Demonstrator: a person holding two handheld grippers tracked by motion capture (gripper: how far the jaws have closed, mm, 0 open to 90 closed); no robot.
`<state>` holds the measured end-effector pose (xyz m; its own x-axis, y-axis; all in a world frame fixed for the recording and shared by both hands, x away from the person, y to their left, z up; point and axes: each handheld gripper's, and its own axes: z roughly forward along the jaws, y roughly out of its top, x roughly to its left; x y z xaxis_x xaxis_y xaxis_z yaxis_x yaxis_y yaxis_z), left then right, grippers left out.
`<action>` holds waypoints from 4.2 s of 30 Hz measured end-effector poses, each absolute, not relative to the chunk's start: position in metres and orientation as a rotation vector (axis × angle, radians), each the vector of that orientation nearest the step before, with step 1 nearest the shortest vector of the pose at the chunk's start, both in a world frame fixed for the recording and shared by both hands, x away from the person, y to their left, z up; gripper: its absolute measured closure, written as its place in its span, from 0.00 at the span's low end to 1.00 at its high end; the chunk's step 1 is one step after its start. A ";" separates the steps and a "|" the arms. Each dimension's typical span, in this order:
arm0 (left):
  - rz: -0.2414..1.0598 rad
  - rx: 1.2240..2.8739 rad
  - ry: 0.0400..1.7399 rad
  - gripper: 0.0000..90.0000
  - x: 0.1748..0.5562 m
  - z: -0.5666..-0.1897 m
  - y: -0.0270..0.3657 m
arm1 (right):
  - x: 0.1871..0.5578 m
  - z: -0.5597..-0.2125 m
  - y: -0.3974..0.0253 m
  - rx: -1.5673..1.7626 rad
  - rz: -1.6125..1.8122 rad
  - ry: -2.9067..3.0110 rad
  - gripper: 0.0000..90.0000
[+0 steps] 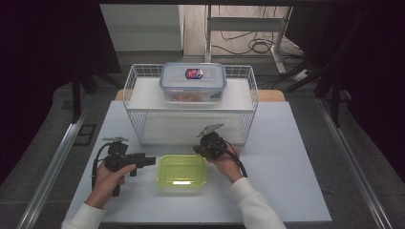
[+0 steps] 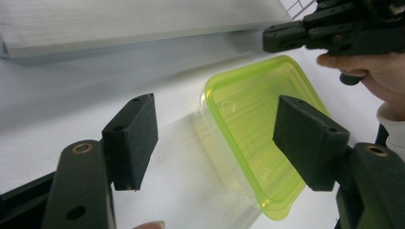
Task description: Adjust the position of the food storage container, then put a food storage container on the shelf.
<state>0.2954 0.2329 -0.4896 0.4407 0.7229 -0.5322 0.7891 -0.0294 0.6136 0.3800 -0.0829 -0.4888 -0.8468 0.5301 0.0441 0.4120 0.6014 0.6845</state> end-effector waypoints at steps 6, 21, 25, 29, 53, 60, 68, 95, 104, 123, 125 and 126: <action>-0.084 1.795 1.281 0.34 0.295 -0.490 0.230 | 0.372 -0.478 -0.110 0.889 1.170 2.618 0.99; -0.064 1.819 1.265 0.31 0.291 -0.490 0.222 | 0.335 -0.475 -0.173 1.089 1.362 2.528 0.52; -0.047 1.822 1.271 0.29 0.291 -0.490 0.220 | 0.328 -0.478 -0.174 1.091 1.404 2.505 0.41; -0.047 1.816 1.266 0.28 0.290 -0.490 0.219 | 0.325 -0.483 -0.171 1.151 1.386 2.516 0.31; -0.121 1.775 1.293 0.25 0.283 -0.501 0.219 | 0.322 -0.495 -0.156 1.305 1.443 2.560 0.32; -0.184 1.788 1.319 0.25 0.286 -0.511 0.215 | 0.322 -0.502 -0.152 1.338 1.447 2.568 0.35; -0.241 1.773 1.322 0.27 0.289 -0.514 0.211 | 0.323 -0.511 -0.146 1.357 1.464 2.603 0.40; -0.330 1.739 1.321 0.70 0.287 -0.525 0.204 | 0.324 -0.522 -0.144 1.532 1.614 2.615 0.77; -0.273 1.728 1.306 0.84 0.279 -0.520 0.205 | 0.317 -0.519 -0.149 1.565 1.683 2.566 0.85; -0.188 1.709 1.227 0.89 0.270 -0.505 0.205 | 0.308 -0.503 -0.154 1.469 1.726 2.522 0.89; -0.171 1.709 1.205 0.88 0.269 -0.500 0.205 | 0.307 -0.500 -0.155 1.451 1.740 2.514 0.89; -0.162 1.710 1.194 0.88 0.268 -0.498 0.204 | 0.307 -0.498 -0.155 1.440 1.748 2.509 0.89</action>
